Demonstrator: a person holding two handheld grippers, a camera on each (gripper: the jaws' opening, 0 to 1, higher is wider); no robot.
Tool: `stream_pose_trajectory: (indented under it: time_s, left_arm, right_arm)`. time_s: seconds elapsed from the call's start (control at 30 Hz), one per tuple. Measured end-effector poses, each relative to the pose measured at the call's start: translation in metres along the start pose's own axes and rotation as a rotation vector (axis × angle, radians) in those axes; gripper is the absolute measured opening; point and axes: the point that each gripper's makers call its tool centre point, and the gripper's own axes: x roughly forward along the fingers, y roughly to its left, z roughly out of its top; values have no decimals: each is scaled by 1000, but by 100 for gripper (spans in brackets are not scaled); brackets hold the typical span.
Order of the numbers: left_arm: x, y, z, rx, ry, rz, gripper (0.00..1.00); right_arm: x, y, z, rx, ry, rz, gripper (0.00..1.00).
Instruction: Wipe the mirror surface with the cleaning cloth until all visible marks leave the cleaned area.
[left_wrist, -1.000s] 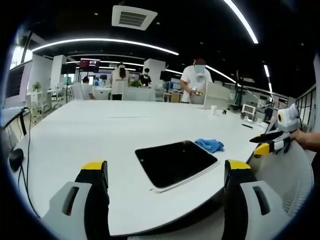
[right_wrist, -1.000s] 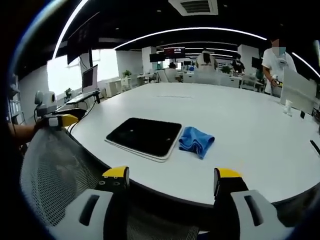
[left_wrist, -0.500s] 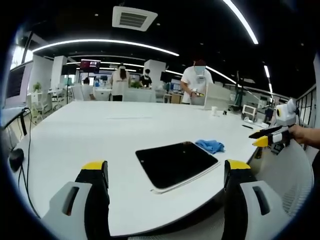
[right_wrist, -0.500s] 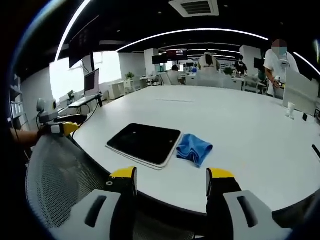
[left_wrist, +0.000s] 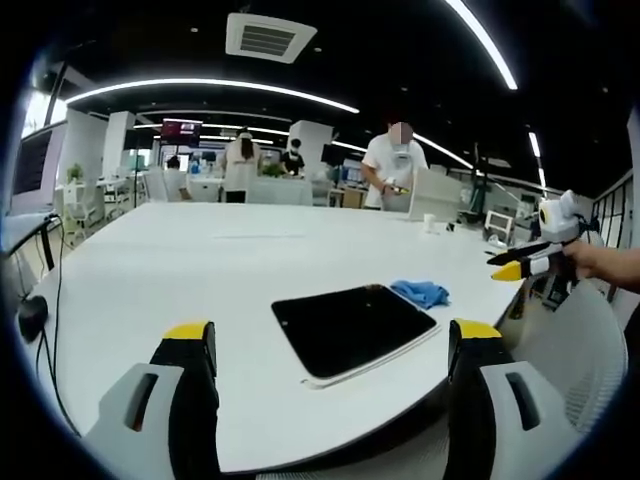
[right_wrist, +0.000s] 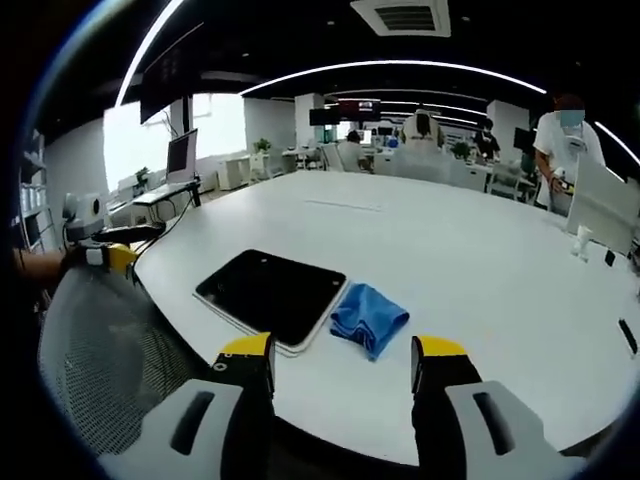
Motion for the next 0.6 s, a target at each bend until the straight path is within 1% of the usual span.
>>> stream_pose_trajectory:
  time_s: [0.1, 0.13, 0.2, 0.3, 0.4, 0.6]
  left_arm:
    - [0, 0, 0, 0, 0, -1, 95]
    - [0, 0, 0, -1, 0, -1, 95]
    - [0, 0, 0, -1, 0, -1, 95]
    - [0, 0, 0, -1, -1, -2, 95]
    - [0, -1, 0, -2, 0, -3, 95]
    - [0, 0, -1, -5, 6, -4, 95]
  right_arm:
    - [5, -1, 3, -14, 0, 1, 51]
    - [11, -6, 5, -17, 0, 3, 51]
    - [15, -7, 6, -19, -1, 8, 50]
    - [20, -7, 8, -15, -2, 19, 49]
    - [24, -7, 11, 21, -18, 38, 50]
    - [41, -11, 11, 12, -20, 54, 49]
